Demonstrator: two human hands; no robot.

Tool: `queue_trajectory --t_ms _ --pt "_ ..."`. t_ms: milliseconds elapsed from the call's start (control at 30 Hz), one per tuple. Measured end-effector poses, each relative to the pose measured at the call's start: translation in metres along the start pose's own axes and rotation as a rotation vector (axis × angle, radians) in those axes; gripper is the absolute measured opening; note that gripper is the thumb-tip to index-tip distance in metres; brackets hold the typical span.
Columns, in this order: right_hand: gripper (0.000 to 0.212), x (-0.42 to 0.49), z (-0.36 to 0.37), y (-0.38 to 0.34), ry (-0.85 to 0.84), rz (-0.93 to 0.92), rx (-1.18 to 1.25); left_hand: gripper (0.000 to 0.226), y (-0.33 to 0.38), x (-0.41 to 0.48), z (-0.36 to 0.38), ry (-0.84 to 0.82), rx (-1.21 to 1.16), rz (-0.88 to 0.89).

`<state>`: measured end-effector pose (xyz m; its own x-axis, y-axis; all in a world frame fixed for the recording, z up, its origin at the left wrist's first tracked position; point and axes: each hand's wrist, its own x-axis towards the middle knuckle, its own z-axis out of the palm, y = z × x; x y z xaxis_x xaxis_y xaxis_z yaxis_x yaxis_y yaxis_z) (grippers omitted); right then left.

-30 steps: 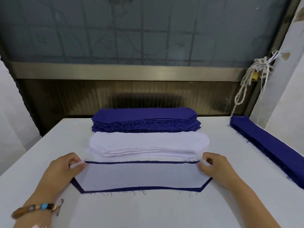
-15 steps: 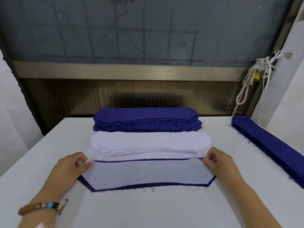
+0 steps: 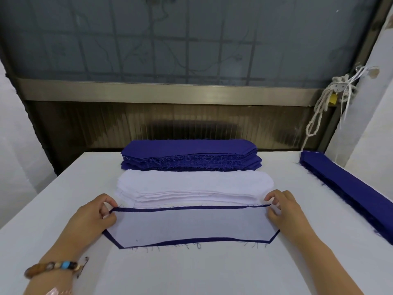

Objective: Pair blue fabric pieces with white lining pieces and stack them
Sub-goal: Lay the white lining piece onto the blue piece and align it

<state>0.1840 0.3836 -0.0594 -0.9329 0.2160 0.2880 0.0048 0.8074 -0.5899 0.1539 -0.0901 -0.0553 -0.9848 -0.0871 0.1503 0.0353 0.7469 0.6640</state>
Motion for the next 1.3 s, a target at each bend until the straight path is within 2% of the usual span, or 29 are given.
queue_trajectory --t_ms 500,600,700,767,900,1000,1167,1300 --pt "0.019 0.000 0.001 0.004 -0.002 0.025 0.001 0.029 0.000 -0.003 -0.002 -0.014 -0.008 0.069" --pt "0.022 -0.001 0.000 0.002 0.007 -0.021 -0.061 0.032 0.005 -0.002 -0.003 0.014 0.056 0.086" --pt "0.024 -0.001 -0.004 -0.003 0.092 -0.136 -0.266 0.035 0.010 -0.002 -0.004 0.047 0.141 0.146" --pt "0.026 -0.003 -0.005 -0.006 0.122 -0.230 -0.217 0.033 0.013 -0.003 -0.004 0.057 0.112 0.200" --pt "0.022 -0.008 -0.004 -0.011 -0.026 -0.283 -0.004 0.018 0.017 -0.005 0.002 0.013 -0.042 0.246" --pt "0.022 -0.008 -0.002 -0.010 -0.172 -0.245 0.016 0.020 0.013 -0.005 0.005 -0.110 -0.062 0.197" --pt "0.023 -0.008 0.000 -0.010 -0.174 -0.197 0.009 0.020 0.010 -0.004 0.005 -0.167 -0.038 0.174" --pt "0.020 -0.007 -0.002 -0.013 -0.171 -0.162 0.020 0.019 0.011 -0.001 0.009 -0.123 -0.065 0.171"
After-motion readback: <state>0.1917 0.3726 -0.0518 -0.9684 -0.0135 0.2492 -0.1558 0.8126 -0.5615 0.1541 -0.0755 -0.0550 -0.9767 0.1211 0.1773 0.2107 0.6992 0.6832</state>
